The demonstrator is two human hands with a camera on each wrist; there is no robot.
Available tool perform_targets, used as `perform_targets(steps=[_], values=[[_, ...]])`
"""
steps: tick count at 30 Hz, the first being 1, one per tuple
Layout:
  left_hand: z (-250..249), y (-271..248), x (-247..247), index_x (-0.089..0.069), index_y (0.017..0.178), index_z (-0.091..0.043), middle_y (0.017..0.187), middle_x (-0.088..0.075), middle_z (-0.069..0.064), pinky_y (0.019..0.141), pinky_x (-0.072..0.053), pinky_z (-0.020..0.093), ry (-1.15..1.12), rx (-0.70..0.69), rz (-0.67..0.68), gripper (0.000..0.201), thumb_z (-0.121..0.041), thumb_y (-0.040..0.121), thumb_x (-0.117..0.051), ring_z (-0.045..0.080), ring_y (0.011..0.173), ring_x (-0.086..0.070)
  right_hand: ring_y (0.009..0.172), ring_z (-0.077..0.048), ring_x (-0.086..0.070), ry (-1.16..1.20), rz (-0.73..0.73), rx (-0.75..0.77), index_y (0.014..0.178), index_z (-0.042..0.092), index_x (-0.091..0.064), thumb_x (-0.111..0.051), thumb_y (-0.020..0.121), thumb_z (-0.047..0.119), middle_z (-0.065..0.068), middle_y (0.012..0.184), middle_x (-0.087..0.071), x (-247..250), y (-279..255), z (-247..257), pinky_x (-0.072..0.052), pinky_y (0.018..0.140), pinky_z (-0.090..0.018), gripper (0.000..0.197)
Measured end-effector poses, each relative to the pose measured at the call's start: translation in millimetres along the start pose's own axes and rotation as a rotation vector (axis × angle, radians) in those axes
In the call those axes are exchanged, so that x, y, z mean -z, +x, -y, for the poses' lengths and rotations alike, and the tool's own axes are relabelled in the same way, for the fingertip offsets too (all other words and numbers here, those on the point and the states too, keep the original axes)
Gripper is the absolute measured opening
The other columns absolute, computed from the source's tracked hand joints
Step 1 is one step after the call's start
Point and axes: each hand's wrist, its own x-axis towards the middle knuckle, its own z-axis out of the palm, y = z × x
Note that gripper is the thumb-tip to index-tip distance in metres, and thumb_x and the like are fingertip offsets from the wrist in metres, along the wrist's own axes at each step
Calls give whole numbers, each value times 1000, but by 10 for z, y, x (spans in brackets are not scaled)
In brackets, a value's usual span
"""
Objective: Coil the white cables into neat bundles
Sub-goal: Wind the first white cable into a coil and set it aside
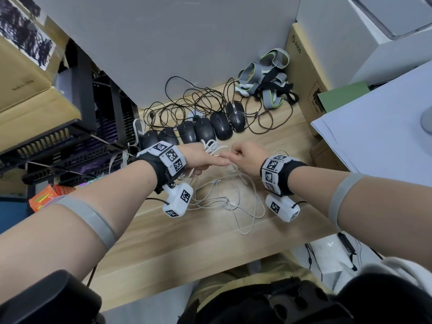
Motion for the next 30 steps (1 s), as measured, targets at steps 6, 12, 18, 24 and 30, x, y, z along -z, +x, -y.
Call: perform_targets(steps=[6, 12, 18, 24, 30], values=[[82, 3, -72, -31, 53, -23, 49, -24, 0, 40, -24, 22, -322, 6, 58, 59, -50, 98, -58, 14, 42, -22, 62, -5, -44, 180, -91, 130, 80, 21, -51, -47, 97, 30, 10, 68, -47, 86, -47, 0, -34, 62, -29, 19], [160, 87, -77, -55, 57, -16, 53, -54, 4, 51, -40, 28, -65, 24, -80, 56, -67, 68, -75, 22, 44, -47, 56, -13, -49, 219, -40, 181, 91, 21, -61, -56, 95, 29, 3, 62, -51, 120, -74, 231, -42, 57, -20, 11], [172, 142, -133, -48, 56, -18, 46, -48, -1, 53, -42, 28, -288, -41, -176, 51, -56, 84, -67, 21, 45, -44, 61, 11, -52, 332, -86, 161, 89, 16, -68, -62, 93, 27, 15, 68, -54, 152, -39, 285, -35, 56, -7, 12], [87, 104, -74, -40, 62, -21, 48, -34, -3, 41, -28, 22, -665, -12, -264, 47, -47, 96, -59, 15, 38, -28, 56, -15, -52, 365, -54, -44, 79, 21, -59, -48, 96, 33, 4, 62, -54, 98, 7, 117, -45, 61, -34, 23], [-33, 79, -137, -30, 48, -26, 43, -28, -5, 41, -23, 20, -836, -27, -293, 61, -59, 94, -51, 15, 37, -23, 60, -21, -59, 365, 96, -59, 86, 26, -51, -35, 98, 27, 0, 67, -57, -70, -124, 247, -54, 65, -44, 20]])
